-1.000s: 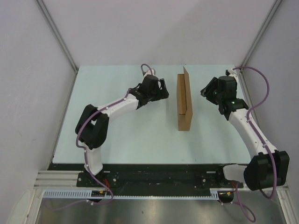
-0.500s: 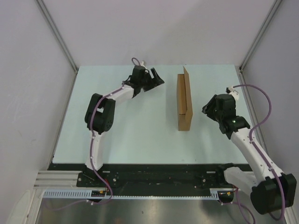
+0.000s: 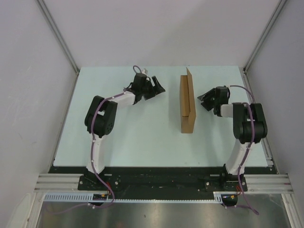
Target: Fold the paper box
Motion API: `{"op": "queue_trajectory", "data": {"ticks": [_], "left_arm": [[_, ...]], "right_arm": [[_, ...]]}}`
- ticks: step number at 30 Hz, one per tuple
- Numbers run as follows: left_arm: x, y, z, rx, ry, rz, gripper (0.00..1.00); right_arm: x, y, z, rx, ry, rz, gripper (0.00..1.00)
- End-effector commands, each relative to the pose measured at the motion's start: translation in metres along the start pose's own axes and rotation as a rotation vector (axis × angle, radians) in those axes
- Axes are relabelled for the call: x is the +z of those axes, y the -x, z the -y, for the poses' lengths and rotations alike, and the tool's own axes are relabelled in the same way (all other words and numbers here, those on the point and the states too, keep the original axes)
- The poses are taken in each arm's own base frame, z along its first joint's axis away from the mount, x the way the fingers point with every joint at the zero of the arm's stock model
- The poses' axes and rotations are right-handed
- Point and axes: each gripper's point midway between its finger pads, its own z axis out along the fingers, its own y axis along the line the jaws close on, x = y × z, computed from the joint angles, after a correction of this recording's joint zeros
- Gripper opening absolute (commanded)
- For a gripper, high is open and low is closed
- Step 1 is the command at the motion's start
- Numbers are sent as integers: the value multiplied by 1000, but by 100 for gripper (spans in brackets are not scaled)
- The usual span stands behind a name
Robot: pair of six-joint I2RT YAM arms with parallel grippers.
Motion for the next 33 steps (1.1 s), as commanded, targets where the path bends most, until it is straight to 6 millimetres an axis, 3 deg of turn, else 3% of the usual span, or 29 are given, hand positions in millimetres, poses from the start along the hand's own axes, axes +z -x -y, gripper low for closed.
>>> {"op": "queue_trajectory", "data": {"ticks": [1,2,5,6,10,21,33], "left_arm": [[-28,30,18,31,-22,81,84],[-35,32,16,32,-10,92,84],[-46,44,11,27,13,130,84],[-49,48,9,23,14,138,84],[-55,56,7,18,29,155,84],[-60,42,0,-3,36,132,84],[-74,47,-25,-15,115,147,84]], "right_arm": [[38,22,-57,58,259,7,53],[42,30,-74,48,308,3,54],[68,24,-65,46,285,-39,49],[71,29,-75,33,309,-38,47],[82,27,-68,10,283,-54,43],[88,-52,-85,-82,366,-260,39],[76,-100,-96,-126,448,-413,40]]}}
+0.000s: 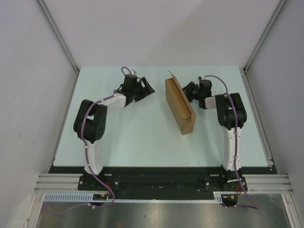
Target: Fold the paper box
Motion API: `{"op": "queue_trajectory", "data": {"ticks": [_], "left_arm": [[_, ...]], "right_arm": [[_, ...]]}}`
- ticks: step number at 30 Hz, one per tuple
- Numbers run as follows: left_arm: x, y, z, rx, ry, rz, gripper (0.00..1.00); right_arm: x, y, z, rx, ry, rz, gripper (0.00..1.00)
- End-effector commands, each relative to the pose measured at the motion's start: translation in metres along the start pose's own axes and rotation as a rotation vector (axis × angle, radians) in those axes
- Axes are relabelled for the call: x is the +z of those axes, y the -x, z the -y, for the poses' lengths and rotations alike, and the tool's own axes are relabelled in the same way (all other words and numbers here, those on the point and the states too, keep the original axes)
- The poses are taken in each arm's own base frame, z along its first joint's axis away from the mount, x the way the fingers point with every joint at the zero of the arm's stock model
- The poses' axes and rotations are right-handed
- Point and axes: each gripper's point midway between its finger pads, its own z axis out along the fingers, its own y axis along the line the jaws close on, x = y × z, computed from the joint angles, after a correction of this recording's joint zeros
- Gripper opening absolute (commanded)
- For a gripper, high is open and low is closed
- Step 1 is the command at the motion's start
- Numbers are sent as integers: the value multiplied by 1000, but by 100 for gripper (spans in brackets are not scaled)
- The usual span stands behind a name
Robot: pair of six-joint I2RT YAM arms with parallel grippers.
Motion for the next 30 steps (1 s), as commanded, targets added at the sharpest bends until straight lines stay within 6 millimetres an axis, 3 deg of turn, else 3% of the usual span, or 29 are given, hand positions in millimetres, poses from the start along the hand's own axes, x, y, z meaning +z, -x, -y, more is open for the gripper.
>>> {"op": "queue_trajectory", "data": {"ticks": [1,5,12,24,30], "left_arm": [[-28,36,5,5,13,92,84],[-41,44,-20,-24,114,125,84],[-62,36,-62,-92,203,134,85],[-87,12,-77,-109,220,105,85],[-99,4,-81,-110,226,105,85]], "right_arm": [[5,-20,-6,-31,54,-88,40],[6,-35,-14,-34,121,-150,41],[2,-66,-17,-34,195,-290,41],[-4,-124,-21,-38,183,-481,41],[-11,-143,-19,-55,166,-548,42]]}}
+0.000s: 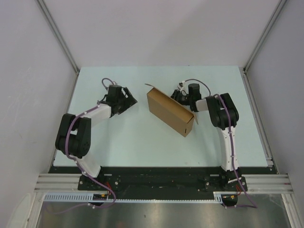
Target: Fold the paper box
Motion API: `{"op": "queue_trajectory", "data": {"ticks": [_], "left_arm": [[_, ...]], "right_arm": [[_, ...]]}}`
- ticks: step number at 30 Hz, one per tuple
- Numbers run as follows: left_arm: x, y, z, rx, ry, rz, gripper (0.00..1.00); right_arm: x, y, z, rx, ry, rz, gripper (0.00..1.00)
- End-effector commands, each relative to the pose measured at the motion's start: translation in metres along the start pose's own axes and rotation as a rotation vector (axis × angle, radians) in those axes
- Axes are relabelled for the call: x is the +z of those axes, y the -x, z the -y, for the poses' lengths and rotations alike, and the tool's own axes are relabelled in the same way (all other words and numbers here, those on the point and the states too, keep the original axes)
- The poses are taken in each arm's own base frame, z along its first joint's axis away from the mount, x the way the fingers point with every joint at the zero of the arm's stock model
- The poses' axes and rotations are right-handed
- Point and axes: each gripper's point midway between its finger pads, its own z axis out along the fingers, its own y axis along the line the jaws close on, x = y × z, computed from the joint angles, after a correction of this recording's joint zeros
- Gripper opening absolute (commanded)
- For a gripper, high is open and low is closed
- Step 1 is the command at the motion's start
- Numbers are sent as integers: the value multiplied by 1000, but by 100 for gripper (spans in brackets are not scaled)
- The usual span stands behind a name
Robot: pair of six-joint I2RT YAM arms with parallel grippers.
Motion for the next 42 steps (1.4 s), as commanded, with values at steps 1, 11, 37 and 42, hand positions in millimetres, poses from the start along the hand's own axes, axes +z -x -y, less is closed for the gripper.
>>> {"op": "queue_trajectory", "data": {"ticks": [1,11,37,42], "left_arm": [[-18,11,6,-18,-24,47,85],[-30,27,1,-32,-23,85,86],[-125,128,104,106,-617,496,100],[-126,127,104,120,-612,489,100]], "right_arm": [[0,-24,11,22,-50,-84,42],[-62,62,-7,19,-238,251,63],[-252,29,-230,-440,-619,751,82],[-254,-16,-237,-597,-689,640,82]]}}
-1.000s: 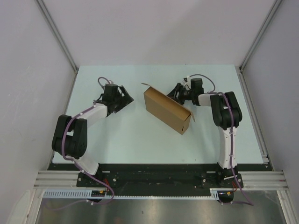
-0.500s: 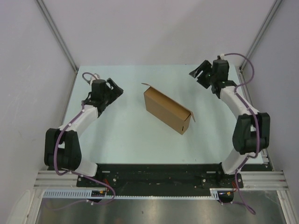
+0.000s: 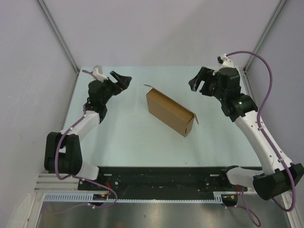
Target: Fold the paper box
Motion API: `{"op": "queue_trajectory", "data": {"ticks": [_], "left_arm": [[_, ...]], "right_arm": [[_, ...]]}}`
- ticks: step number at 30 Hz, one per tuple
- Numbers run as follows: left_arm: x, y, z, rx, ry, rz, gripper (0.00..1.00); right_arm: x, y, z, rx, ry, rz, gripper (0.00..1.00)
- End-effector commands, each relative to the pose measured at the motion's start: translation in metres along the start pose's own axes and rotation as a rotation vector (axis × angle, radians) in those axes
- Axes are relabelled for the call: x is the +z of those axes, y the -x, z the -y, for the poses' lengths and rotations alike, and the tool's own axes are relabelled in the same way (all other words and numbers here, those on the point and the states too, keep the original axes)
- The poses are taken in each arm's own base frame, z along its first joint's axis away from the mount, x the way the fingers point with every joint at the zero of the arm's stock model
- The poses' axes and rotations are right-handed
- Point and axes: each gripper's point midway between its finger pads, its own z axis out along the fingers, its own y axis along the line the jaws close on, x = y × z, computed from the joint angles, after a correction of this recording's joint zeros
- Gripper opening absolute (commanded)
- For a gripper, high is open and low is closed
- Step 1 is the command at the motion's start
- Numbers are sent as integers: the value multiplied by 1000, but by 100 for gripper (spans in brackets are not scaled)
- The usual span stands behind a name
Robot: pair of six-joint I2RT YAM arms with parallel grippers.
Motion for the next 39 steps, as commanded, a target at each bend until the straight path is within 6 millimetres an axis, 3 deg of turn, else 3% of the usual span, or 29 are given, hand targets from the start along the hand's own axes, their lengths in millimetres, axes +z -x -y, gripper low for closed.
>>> {"op": "queue_trajectory", "data": {"ticks": [1,9,17,22,31,39], "left_arm": [[-8,24,28,57,-117,74,100],[-28,36,13,101,3,135,100],[-37,35,11,87,42,122,100],[-42,34,12,90,47,124,100],[-51,37,13,111,56,130,100],[-49,36,11,115,63,128,100]], "right_arm": [[-34,-24,3,-199,-30,-65,81],[-92,-75,2,-447,-128,-167,79],[-127,-115,15,-509,-224,-261,68],[-123,-129,29,-577,-311,-271,67],[-92,-127,27,-642,-310,-238,60],[-76,-125,32,-621,-285,-241,44]]}}
